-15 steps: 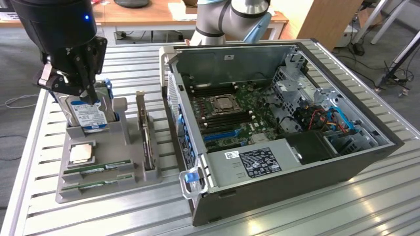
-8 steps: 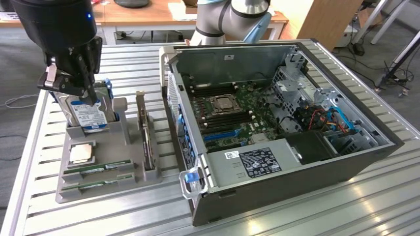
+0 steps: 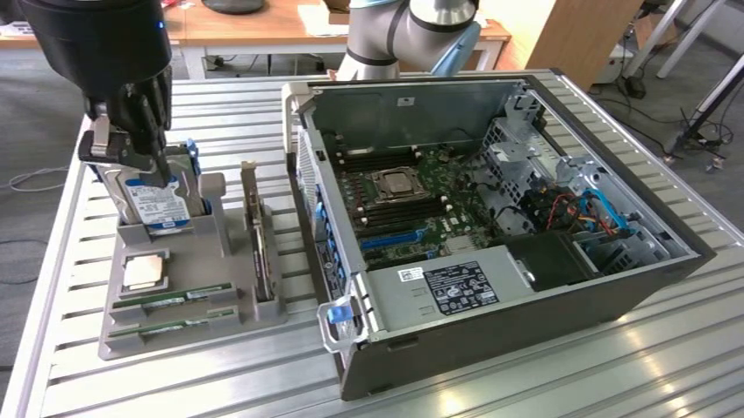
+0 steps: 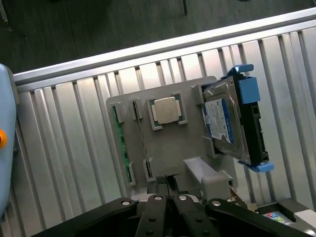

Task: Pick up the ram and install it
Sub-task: 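Pick up the ram and move it above insertion slot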

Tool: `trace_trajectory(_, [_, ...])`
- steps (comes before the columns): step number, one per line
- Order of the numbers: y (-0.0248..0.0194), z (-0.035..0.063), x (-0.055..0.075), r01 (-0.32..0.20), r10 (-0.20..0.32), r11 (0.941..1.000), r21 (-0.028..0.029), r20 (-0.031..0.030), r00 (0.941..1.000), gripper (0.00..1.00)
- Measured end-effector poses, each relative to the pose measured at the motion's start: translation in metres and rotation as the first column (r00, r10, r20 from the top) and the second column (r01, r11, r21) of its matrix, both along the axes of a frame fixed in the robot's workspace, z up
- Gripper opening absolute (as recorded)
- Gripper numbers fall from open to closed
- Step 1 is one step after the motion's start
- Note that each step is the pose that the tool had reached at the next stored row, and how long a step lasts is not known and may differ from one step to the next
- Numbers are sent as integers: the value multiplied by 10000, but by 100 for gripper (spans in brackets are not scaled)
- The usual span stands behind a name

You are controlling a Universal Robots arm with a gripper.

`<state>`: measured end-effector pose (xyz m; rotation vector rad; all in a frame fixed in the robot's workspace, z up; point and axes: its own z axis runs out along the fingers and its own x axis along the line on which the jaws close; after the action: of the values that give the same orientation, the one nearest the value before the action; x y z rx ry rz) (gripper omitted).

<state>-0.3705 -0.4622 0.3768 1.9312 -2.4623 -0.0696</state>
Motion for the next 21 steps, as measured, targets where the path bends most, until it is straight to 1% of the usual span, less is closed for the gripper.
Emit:
trace_trajectory(3, [0, -1, 0, -523, 523, 9986, -6, 0, 9986, 11])
trace_trajectory(6, [0, -2, 0, -1028, 1028, 9947, -13, -1, 9947, 11])
trace_trajectory(8, [0, -3, 0, -1353, 1353, 9908, -18, -1, 9908, 11])
trace_trajectory(12, [0, -4, 0, -1935, 1935, 9811, -24, -3, 9811, 11])
trace_trajectory(13, [0, -4, 0, -1977, 1977, 9803, -23, -3, 9803, 11])
trace_trajectory(21, [0, -17, 0, -1988, 1988, 9800, -24, -2, 9800, 11])
